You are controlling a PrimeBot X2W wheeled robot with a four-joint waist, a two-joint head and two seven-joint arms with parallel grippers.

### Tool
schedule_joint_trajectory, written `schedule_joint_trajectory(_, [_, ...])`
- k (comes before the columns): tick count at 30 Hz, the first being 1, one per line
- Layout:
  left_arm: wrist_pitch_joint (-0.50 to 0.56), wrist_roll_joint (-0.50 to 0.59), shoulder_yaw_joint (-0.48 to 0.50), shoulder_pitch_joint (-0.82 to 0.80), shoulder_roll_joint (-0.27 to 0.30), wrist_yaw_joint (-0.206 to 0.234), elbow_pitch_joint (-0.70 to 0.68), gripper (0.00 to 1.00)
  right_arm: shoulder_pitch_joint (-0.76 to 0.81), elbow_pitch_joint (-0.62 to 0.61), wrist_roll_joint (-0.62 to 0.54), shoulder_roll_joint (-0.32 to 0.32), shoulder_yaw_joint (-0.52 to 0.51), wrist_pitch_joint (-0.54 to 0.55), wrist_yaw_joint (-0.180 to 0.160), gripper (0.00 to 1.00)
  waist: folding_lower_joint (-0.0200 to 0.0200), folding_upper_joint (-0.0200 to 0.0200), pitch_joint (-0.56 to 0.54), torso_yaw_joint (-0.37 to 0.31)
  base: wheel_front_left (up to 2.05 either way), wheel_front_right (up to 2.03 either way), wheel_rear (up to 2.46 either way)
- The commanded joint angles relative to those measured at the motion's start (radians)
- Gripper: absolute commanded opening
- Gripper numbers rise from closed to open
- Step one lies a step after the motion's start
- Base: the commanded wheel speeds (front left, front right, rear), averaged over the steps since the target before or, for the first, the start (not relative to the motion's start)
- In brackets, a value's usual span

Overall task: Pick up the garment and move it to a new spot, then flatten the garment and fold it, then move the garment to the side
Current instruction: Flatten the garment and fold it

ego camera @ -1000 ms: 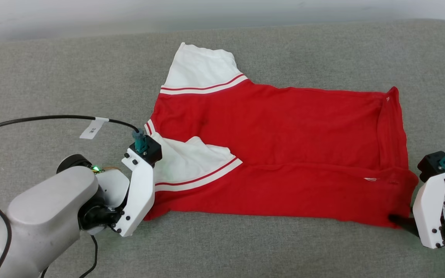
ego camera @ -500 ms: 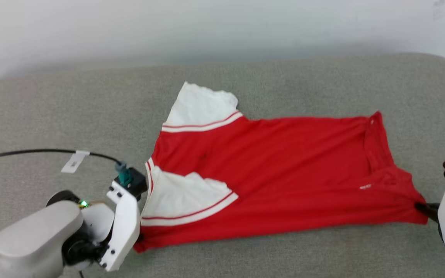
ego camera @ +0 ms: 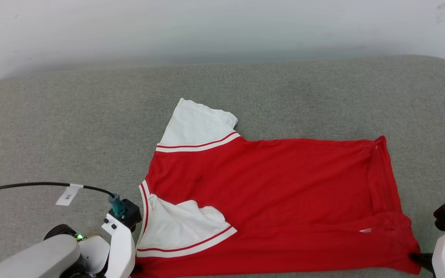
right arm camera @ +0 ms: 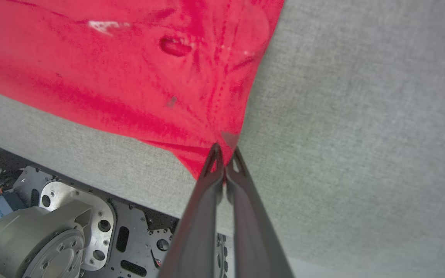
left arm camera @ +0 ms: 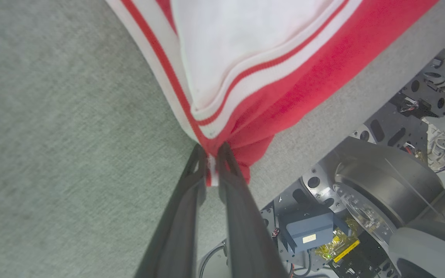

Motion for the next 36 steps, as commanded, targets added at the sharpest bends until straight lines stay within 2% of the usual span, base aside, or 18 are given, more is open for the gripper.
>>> schedule_joint_trajectory(1, [-0.014,0.017,0.006,-0.002,-0.001,0.007,0.009,1.0,0.004,0.01,-0.022,0.009,-0.013,-0.02,-0.002,1.0,0.0,0.0,-0.002,0.001,0.0,0.0,0.0])
schedule_joint_trajectory(3, [-0.026,0.016,0.019,-0.02,0.005,0.005,0.003,1.0,0.002,0.008,-0.036,0.024,-0.03,-0.043,-0.002,1.0,0.0,0.0,-0.009,0.002,0.0,0.0,0.0])
schedule_joint_trajectory(7, [-0.051,0.017,0.057,-0.065,0.032,0.003,-0.029,1.0,-0.018,-0.037,-0.103,0.013,-0.086,-0.136,-0.002,1.0,0.0,0.0,-0.027,-0.001,0.0,0.0,0.0])
schedule_joint_trajectory(11, [-0.14,0.087,0.112,-0.143,0.051,0.009,-0.044,1.0,-0.03,-0.09,-0.191,0.059,-0.213,-0.289,-0.001,1.0,0.0,0.0,-0.027,-0.013,0.0,0.0,0.0])
schedule_joint_trajectory(16, [-0.211,0.154,0.161,-0.244,0.028,0.019,0.014,1.0,-0.008,-0.171,-0.362,0.183,-0.427,-0.479,-0.001,1.0,0.0,0.0,0.007,-0.034,0.0,0.0,0.0])
schedule_joint_trajectory(21, [-0.244,0.175,0.208,-0.346,-0.019,0.031,0.094,1.0,0.066,-0.305,-0.531,0.343,-0.605,-0.566,-0.001,1.0,0.0,0.0,0.064,-0.062,0.0,0.0,0.0])
schedule_joint_trajectory(23, [-0.237,0.176,0.222,-0.386,-0.038,0.036,0.129,1.0,0.105,-0.367,-0.591,0.407,-0.659,-0.586,-0.002,1.0,0.0,0.0,0.089,-0.073,0.0,0.0,0.0])
schedule_joint_trajectory(24, [-0.237,0.176,0.222,-0.386,-0.038,0.036,0.129,1.0,0.105,-0.367,-0.591,0.407,-0.659,-0.586,-0.002,1.0,0.0,0.0,0.089,-0.073,0.0,0.0,0.0])
schedule_joint_trajectory(28, [-0.188,0.18,0.238,-0.472,-0.073,0.052,0.203,1.0,0.169,-0.474,-0.675,0.502,-0.716,-0.587,-0.002,1.0,0.0,0.0,0.148,-0.098,0.0,0.0,0.0])
schedule_joint_trajectory(33, [-0.067,0.142,0.25,-0.582,-0.116,0.037,0.274,1.0,0.189,-0.534,-0.707,0.558,-0.719,-0.574,-0.001,1.0,0.0,0.0,0.231,-0.133,0.0,0.0,0.0])
schedule_joint_trajectory(36, [0.056,0.115,0.238,-0.646,-0.134,0.026,0.309,1.0,0.163,-0.551,-0.716,0.572,-0.715,-0.573,-0.001,1.0,0.0,0.0,0.279,-0.154,0.0,0.0,0.0])
